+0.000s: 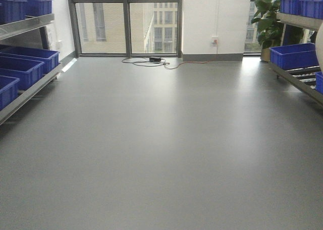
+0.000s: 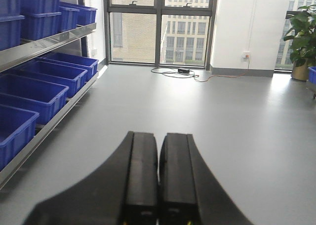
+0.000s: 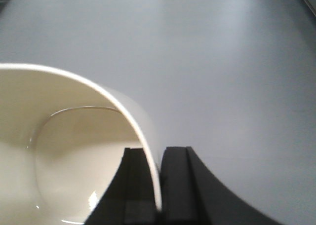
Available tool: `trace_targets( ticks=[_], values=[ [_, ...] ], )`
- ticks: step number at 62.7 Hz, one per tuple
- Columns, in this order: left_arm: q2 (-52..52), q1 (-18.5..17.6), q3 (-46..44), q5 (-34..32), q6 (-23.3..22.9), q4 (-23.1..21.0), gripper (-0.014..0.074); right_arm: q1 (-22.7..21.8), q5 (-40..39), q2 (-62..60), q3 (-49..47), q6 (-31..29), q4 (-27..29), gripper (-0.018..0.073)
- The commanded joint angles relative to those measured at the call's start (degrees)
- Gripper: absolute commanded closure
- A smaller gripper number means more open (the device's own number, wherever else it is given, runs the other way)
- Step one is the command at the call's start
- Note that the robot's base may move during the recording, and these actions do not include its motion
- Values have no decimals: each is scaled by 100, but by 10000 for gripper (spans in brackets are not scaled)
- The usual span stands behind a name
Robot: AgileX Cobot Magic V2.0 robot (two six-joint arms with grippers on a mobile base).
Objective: Move white bin to right shelf second layer
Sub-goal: 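Drive toward the windows while the right gripper holds the bin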
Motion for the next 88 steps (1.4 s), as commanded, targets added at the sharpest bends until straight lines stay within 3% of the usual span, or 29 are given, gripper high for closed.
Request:
trace_targets(
  ticks=[1,88],
  values=[
    [-94,4,156,-466,-20,-40,512,-40,-525,19,-159,-8,30,510],
    [-94,4,156,-466,-20,-40,512,-40,-525,19,-159,-8,30,510]
  ],
)
